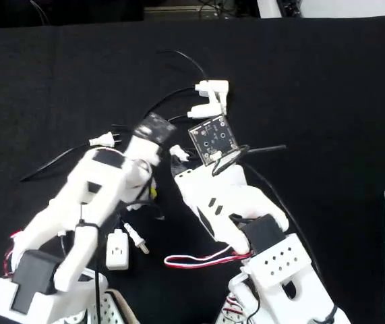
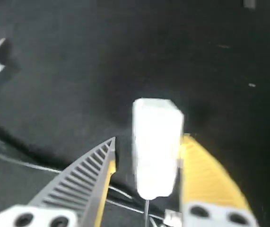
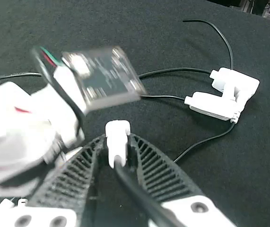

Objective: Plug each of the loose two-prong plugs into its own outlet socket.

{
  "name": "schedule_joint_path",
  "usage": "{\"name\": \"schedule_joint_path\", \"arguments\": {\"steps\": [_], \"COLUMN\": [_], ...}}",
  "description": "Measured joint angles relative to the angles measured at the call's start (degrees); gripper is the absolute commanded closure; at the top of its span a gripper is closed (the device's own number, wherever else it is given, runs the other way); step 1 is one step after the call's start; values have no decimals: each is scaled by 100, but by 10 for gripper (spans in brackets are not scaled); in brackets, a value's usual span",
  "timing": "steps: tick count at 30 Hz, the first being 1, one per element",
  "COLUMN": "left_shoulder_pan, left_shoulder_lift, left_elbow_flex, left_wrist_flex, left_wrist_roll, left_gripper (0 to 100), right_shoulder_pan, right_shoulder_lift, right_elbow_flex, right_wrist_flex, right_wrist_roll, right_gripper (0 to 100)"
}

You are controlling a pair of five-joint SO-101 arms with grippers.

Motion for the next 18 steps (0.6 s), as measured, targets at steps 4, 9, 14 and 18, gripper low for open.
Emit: {"name": "schedule_joint_path", "arguments": {"steps": [4,9,14,18], "left_shoulder_pan": [-422,-818,-1011,-1011], "left_shoulder_lift": [-9,-9,-9,-9], "left_elbow_flex": [-141,-457,-677,-941], "left_wrist_flex": [0,0,26,466], "left_wrist_roll": [70,18,-53,-62], "left_gripper": [738,736,736,736], "right_shoulder_pan": [0,0,0,0], "right_shoulder_lift": [0,0,0,0], "right_elbow_flex": [0,0,44,79], "right_wrist_flex": [0,0,0,-18], "right_wrist_roll": [0,0,0,26], "right_gripper": [986,986,986,985]}}
